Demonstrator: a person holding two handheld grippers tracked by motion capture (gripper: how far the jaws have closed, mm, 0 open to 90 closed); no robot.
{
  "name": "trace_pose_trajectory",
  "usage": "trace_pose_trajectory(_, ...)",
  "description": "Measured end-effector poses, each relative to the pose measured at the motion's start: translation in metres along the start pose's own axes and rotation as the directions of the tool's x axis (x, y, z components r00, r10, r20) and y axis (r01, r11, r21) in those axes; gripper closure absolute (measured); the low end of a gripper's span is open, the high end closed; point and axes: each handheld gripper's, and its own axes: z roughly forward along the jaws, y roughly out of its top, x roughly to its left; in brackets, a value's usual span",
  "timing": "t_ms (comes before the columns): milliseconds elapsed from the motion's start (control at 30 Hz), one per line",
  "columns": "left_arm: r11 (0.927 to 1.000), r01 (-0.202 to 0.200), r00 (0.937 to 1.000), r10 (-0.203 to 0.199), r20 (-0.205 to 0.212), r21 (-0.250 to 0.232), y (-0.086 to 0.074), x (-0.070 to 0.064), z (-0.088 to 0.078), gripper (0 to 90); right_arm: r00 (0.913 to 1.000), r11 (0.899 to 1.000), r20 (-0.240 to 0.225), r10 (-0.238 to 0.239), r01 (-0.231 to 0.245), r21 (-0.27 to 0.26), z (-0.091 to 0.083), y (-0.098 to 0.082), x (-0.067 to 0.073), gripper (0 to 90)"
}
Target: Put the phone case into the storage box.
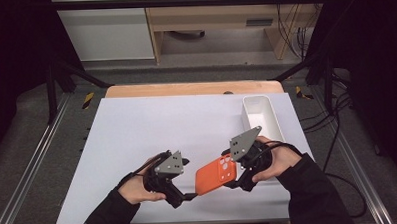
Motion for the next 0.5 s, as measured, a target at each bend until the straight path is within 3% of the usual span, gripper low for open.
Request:
trace_pose_trajectory(233, 0.999, -0.009, 0.9995, 0.007, 0.029, 0.043, 0.001, -0.002, 0.006, 0.0, 1.0, 0.999, -0.008, -0.001, 0.002, 0.051, 0.001, 0.006, 0.001, 16.6)
trace_pose_trajectory(500, 0.9955, -0.027, 0.9993, 0.024, 0.03, 0.09, 0.006, -0.001, 0.014, 0.0, 0.9997, 0.996, -0.017, -0.018, 0.019, 0.086, 0.005, 0.012, -0.001, 16.5)
